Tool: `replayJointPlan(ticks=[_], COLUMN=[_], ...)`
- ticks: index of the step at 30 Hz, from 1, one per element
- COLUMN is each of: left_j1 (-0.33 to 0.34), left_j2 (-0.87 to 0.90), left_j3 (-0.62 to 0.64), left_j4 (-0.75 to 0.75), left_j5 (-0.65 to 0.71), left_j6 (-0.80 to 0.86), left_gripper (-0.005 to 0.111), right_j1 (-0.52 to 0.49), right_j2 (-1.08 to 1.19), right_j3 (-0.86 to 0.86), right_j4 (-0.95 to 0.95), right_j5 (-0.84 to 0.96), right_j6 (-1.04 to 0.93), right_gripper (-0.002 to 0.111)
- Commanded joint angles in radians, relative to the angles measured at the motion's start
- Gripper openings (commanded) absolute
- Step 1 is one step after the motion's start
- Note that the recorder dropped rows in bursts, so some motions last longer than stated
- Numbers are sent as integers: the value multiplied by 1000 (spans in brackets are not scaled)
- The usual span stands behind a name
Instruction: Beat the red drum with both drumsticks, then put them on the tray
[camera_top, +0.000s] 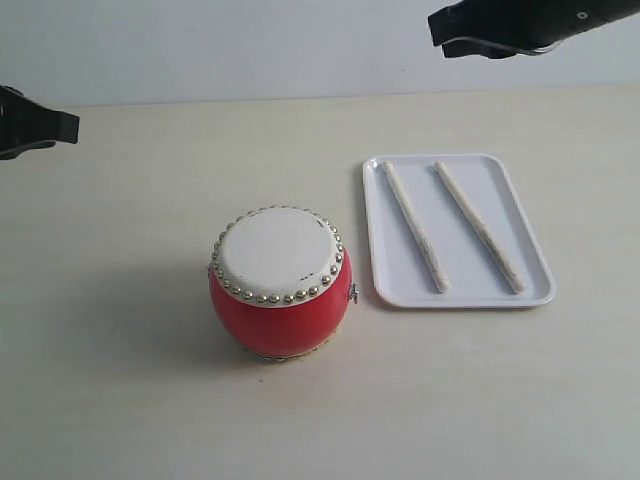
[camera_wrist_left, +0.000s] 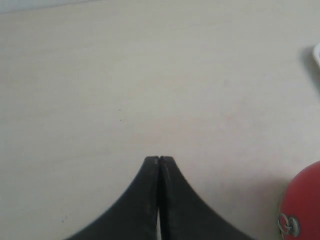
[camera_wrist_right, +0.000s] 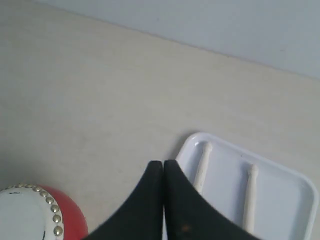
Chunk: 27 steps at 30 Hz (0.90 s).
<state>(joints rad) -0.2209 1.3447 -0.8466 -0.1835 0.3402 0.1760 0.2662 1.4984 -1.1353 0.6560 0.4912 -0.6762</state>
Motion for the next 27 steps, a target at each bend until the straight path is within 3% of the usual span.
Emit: replayJointPlan(ticks=[1, 18, 22, 27], left_j1=[-1, 1, 26, 87], left_j2=[-6, -27, -143, -441], left_j3=[6, 6, 41, 210], left_j4=[-12, 0, 11, -81], left_j5=[-39, -30, -25, -108], left_j6=[0, 6, 26, 26], left_gripper=[0, 0, 0, 0], right_j1=[0, 0, 0, 0], right_j2=[-101, -105, -105, -105], right_j3=[140, 141, 141, 141], right_j4=[112, 111, 111, 111], right_j5=[-121, -115, -115, -115], right_j6=[-105, -105, -105, -105], right_gripper=[0, 0, 0, 0])
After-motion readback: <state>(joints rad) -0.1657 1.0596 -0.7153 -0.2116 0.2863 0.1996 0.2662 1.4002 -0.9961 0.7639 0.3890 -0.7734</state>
